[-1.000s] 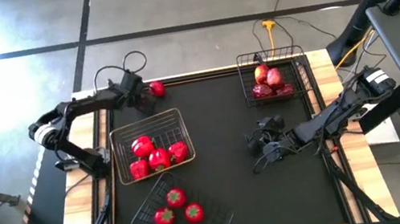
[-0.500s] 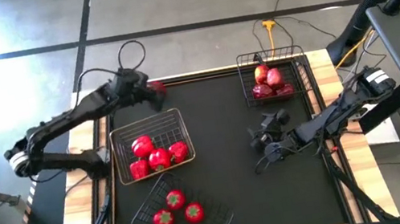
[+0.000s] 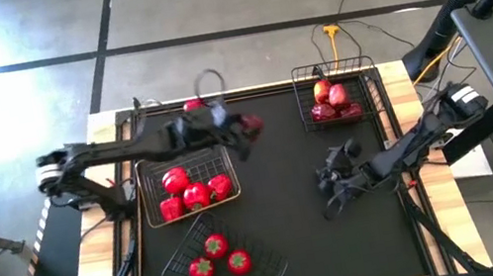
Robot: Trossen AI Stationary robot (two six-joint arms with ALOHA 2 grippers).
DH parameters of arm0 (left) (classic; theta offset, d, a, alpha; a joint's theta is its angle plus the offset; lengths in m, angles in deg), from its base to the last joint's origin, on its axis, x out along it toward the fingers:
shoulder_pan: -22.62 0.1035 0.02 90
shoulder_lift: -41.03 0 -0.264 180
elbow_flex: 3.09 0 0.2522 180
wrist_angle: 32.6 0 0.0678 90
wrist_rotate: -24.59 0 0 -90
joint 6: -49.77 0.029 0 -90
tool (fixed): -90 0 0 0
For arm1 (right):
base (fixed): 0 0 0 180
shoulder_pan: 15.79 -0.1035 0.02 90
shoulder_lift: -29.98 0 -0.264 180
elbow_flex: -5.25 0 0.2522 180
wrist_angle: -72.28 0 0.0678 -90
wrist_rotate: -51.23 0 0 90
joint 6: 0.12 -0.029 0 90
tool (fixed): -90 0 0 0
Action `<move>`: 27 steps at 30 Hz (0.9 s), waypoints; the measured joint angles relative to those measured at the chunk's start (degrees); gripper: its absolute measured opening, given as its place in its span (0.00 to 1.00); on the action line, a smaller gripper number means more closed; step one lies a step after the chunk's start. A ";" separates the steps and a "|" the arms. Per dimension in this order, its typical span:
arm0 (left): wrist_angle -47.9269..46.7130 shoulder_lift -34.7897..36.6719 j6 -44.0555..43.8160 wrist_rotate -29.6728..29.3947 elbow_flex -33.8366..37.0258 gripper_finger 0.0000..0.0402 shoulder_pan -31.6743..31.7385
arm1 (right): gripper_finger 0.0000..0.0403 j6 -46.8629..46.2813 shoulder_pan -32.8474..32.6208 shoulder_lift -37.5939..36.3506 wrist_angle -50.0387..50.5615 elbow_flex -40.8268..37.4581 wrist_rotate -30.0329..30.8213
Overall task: Sort produce into baskets
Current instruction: Move the red apple from the top left to the top center of the table
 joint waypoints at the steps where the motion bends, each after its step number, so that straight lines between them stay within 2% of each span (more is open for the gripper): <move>1: 0.78 -2.03 0.89 -0.36 -1.28 0.62 -1.36 | 0.95 -0.01 -1.58 -0.02 0.04 0.29 0.38; 7: 0.41 -14.79 5.21 -3.93 -9.92 0.62 -7.78 | 0.95 -1.07 -10.00 -0.04 -0.02 4.10 2.29; 9: 0.00 -18.43 5.84 -4.01 -12.87 0.63 -9.08 | 0.95 -1.11 -11.76 -0.07 0.00 5.43 0.56; 13: -3.53 -24.51 7.97 -4.00 -18.32 0.66 -10.87 | 0.95 -2.65 -13.98 -0.07 -0.01 7.58 -6.65; 16: -6.48 -27.66 8.79 -4.00 -21.00 0.70 -11.83 | 0.95 -6.66 -15.32 -0.09 0.02 8.52 -9.93; 19: -7.29 -30.00 8.50 -3.99 -21.68 0.72 -12.79 | 0.95 -10.13 -17.07 -0.09 0.02 8.62 -9.95; 27: -7.94 -33.38 6.70 -4.34 -21.96 0.70 -15.36 | 0.95 -17.56 -19.78 -0.09 -0.36 8.51 -12.00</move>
